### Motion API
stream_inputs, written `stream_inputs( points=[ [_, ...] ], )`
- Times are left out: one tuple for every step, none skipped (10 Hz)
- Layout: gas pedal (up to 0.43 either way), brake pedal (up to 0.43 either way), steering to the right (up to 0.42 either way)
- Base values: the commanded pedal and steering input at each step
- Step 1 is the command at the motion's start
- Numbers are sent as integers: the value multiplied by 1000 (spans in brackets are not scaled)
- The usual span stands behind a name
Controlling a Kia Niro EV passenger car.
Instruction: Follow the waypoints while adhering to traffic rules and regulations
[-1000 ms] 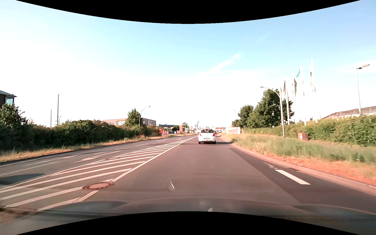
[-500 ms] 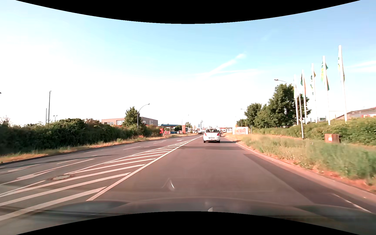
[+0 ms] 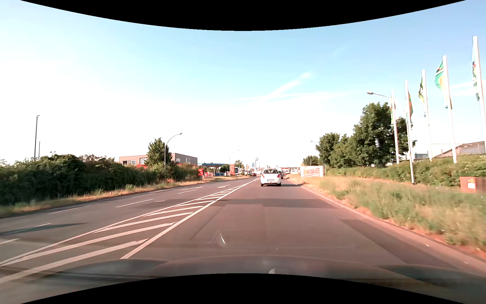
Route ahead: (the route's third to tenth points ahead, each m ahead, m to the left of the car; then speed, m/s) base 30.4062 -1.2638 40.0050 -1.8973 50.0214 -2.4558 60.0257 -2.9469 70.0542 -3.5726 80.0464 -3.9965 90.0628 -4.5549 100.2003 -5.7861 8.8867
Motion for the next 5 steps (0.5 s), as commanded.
stream_inputs(
  points=[
    [197,0,15],
    [197,0,15],
    [197,0,15],
    [197,0,14],
    [197,0,12]
  ],
)
